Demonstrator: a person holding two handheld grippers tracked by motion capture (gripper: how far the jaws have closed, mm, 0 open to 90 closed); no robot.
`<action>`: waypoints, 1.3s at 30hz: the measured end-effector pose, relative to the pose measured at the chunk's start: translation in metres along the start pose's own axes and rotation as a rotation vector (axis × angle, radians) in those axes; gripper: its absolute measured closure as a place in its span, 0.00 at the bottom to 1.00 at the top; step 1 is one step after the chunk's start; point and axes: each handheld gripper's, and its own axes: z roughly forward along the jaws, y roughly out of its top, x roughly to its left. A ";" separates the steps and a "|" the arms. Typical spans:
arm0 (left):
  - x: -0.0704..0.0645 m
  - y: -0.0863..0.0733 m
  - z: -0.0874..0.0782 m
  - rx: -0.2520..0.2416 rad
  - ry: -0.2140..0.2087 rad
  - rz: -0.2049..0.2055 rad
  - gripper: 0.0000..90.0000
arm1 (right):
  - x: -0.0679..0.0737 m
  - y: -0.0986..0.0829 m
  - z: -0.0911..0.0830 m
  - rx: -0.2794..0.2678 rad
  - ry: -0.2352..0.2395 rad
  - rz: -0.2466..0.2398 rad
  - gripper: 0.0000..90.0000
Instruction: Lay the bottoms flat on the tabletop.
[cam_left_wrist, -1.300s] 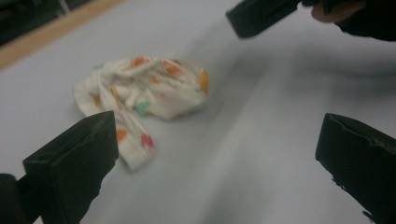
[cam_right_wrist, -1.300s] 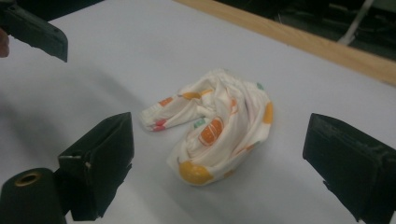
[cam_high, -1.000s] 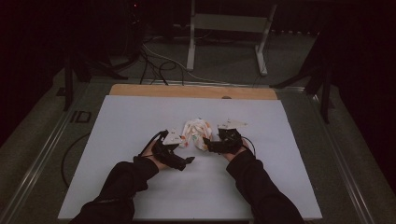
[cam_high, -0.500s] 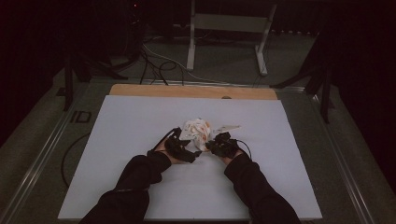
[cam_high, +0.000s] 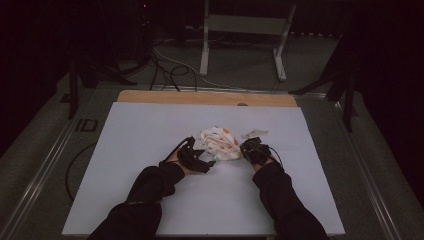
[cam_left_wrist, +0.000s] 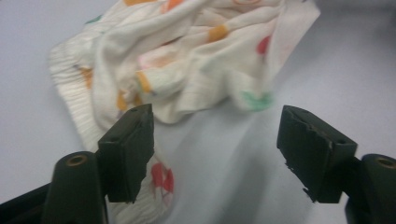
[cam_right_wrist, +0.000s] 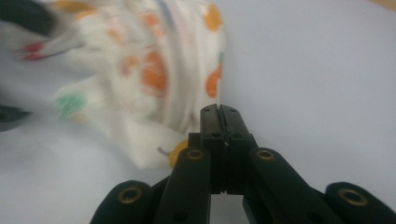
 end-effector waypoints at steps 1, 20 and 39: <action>0.000 0.000 0.001 0.000 0.001 0.000 0.33 | -0.002 0.000 0.000 0.006 -0.027 0.014 1.00; 0.008 0.016 0.024 0.070 -0.010 0.053 0.87 | 0.004 -0.001 0.003 -0.024 0.054 0.015 1.00; -0.043 -0.021 -0.051 0.092 -0.167 0.080 0.99 | 0.007 -0.027 -0.025 -0.020 0.151 -0.018 1.00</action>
